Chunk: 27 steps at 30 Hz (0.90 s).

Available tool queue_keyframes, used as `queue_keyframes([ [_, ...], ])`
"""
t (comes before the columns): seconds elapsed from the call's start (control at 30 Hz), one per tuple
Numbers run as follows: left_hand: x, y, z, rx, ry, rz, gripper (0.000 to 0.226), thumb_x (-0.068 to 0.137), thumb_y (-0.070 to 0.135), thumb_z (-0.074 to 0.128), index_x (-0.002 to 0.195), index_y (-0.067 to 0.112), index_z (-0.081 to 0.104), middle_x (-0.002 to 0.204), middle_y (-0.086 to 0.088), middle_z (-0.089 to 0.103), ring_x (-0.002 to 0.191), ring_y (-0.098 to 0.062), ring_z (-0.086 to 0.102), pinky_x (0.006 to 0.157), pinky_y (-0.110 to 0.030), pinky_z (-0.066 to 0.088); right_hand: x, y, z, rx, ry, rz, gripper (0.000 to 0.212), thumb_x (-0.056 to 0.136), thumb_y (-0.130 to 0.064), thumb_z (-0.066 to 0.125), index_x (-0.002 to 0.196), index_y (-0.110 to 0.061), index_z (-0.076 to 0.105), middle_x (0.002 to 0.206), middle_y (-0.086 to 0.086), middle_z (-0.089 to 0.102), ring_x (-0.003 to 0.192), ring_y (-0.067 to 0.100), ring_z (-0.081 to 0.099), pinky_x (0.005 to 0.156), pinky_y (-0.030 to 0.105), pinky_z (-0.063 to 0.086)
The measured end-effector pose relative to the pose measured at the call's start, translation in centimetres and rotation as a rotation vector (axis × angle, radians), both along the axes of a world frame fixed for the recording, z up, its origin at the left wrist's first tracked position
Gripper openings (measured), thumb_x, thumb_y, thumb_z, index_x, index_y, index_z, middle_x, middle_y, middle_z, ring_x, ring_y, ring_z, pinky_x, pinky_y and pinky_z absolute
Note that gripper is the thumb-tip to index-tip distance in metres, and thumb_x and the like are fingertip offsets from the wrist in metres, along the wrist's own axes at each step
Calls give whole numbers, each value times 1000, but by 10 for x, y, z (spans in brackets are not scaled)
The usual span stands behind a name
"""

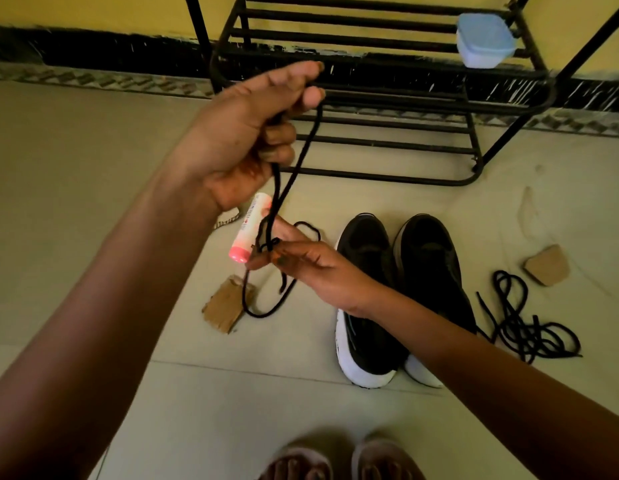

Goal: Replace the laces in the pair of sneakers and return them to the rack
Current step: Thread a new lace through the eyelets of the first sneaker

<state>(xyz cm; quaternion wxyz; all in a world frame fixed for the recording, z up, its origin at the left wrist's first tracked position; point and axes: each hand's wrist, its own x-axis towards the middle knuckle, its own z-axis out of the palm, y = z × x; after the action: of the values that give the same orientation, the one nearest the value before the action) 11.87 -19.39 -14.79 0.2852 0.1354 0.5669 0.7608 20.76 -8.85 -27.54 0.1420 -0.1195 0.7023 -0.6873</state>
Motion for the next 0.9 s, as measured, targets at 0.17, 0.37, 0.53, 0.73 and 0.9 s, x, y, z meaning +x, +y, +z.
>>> queue_keyframes([
  [0.17, 3, 1, 6, 49, -41, -4, 17, 97, 18, 43, 102, 22, 58, 75, 10, 61, 44, -2, 35, 41, -9, 28, 1, 0, 4, -74, -8, -69, 23, 96, -7, 42, 101, -11, 64, 99, -9, 67, 100, 2, 60, 96, 18, 43],
  [0.37, -25, -50, 9, -738, 772, 381, 24, 98, 20, 46, 119, 15, 57, 82, 13, 59, 53, 6, 51, 53, -12, 39, 7, 52, 6, -107, -202, -257, 19, 94, -15, 46, 80, -10, 59, 53, -11, 52, 47, 3, 41, 45, 14, 32],
  [0.53, -36, -69, -14, -1071, 653, 171, 14, 76, 36, 68, 79, 25, 60, 63, -1, 55, 57, -10, 47, 57, -26, 39, 4, 109, 18, 55, -202, -362, 21, 88, -22, 48, 80, -10, 63, 56, -8, 45, 45, 4, 30, 41, 13, 23],
  [0.73, -53, -88, -81, 52, -192, 162, 21, 92, 22, 50, 72, 23, 53, 56, 8, 53, 65, -4, 59, 80, -29, 56, 7, 137, 10, 126, -277, -440, 23, 92, -18, 49, 80, -11, 66, 59, -4, 46, 43, 2, 29, 39, 12, 22],
  [0.9, -58, -93, -126, -482, 222, 357, 21, 89, 18, 61, 76, 25, 47, 41, 11, 44, 35, -2, 36, 38, -15, 31, 11, 139, 6, 242, -361, -338, 23, 79, -31, 57, 78, -11, 67, 59, -3, 46, 41, 3, 29, 38, 13, 20],
])
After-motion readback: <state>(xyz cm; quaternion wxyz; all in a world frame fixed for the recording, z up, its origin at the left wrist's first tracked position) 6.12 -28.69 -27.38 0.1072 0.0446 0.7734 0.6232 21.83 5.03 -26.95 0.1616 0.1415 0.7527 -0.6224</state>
